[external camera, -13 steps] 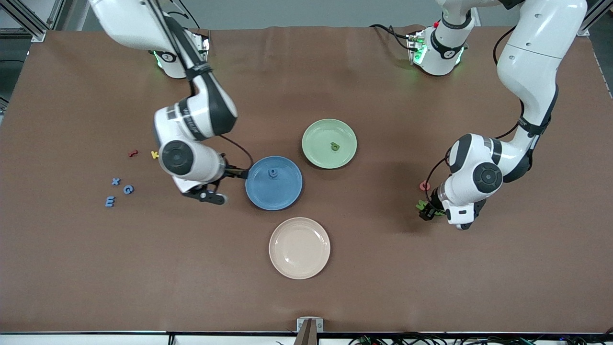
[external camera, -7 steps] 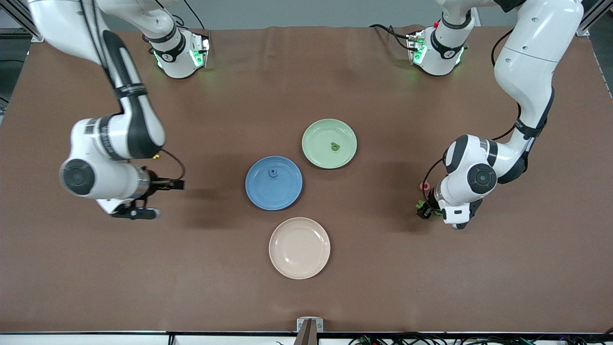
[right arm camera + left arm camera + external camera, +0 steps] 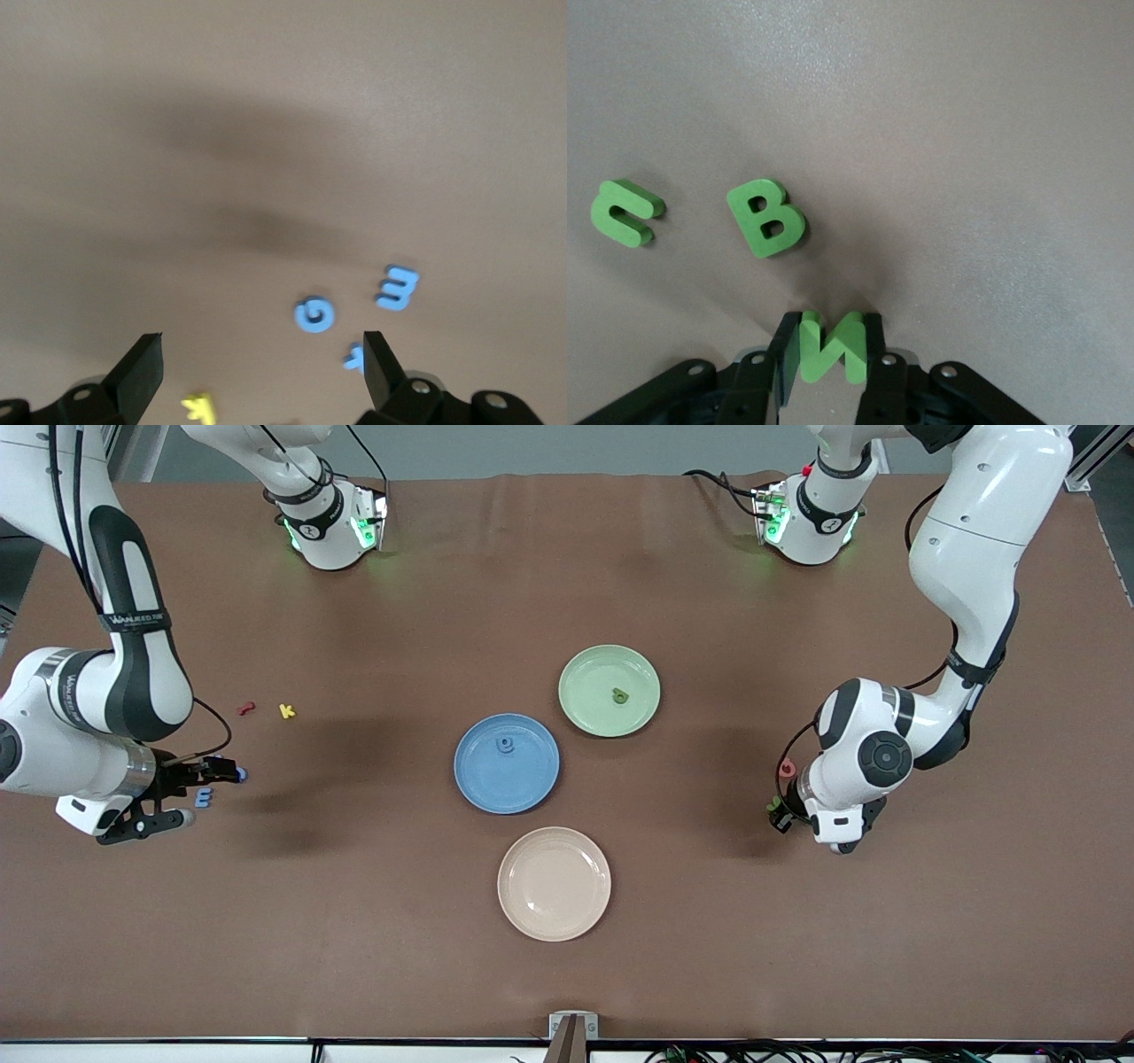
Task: Sort letters by color into matching plates
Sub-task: 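Grasp green N with the left gripper while the right gripper reaches blue letters, then drop green N on the green plate while the right gripper grasps blue G, then carry blue G to the blue plate with the right gripper and release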
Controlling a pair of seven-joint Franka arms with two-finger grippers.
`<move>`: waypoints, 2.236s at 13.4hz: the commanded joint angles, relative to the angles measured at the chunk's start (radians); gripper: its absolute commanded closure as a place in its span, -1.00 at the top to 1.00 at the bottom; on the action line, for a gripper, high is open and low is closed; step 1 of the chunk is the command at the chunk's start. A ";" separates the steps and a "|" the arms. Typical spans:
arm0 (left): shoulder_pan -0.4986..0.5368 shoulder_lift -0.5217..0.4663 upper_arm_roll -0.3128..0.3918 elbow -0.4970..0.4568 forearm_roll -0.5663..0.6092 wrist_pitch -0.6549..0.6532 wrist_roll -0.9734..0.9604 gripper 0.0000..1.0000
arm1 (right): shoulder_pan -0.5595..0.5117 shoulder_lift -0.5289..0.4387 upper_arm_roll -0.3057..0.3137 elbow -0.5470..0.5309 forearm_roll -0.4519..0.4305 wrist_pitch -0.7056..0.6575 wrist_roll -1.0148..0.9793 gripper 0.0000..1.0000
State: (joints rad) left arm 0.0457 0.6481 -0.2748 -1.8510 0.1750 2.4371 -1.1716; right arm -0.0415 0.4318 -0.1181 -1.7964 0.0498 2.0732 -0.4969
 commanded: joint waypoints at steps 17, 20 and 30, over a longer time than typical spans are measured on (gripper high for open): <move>-0.305 -0.151 -0.238 -0.059 0.028 -0.210 -0.448 -0.99 | -0.081 0.062 0.020 -0.313 -0.036 0.499 -0.262 1.00; -0.381 -0.111 -0.238 -0.056 0.029 -0.161 -0.565 -0.68 | -0.077 0.068 0.020 -0.321 -0.036 0.518 -0.262 0.92; -0.190 -0.163 -0.225 -0.028 0.167 -0.259 -0.398 1.00 | -0.072 0.070 0.020 -0.327 -0.036 0.516 -0.262 0.17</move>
State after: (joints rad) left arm -0.2331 0.5231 -0.4949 -1.8745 0.2755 2.2333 -1.6603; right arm -0.1073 0.5068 -0.1030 -2.1072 0.0340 2.5832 -0.7554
